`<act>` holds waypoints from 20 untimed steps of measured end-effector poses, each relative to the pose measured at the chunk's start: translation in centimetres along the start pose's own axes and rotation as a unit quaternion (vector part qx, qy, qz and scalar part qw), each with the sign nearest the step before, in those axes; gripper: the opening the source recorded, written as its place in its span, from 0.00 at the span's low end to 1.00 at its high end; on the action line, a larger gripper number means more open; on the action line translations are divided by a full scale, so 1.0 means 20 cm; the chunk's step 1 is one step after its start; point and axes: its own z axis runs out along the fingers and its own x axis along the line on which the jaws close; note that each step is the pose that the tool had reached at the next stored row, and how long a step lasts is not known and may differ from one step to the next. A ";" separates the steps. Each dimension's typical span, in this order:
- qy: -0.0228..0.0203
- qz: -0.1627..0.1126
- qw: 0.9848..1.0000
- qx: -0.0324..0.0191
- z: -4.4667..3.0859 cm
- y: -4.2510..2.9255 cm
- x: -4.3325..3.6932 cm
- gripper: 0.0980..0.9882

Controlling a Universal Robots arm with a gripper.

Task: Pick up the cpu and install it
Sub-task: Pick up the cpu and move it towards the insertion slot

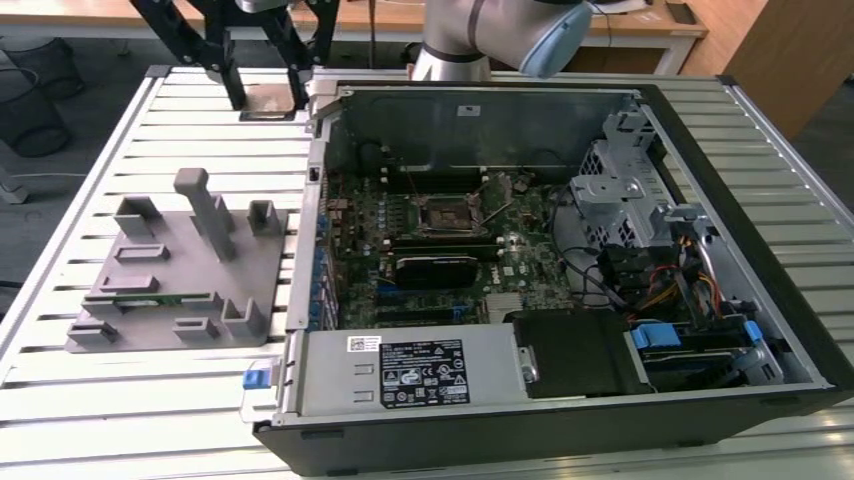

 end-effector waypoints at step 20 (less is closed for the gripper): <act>0.000 0.000 1.000 0.000 0.003 0.003 -0.361 0.50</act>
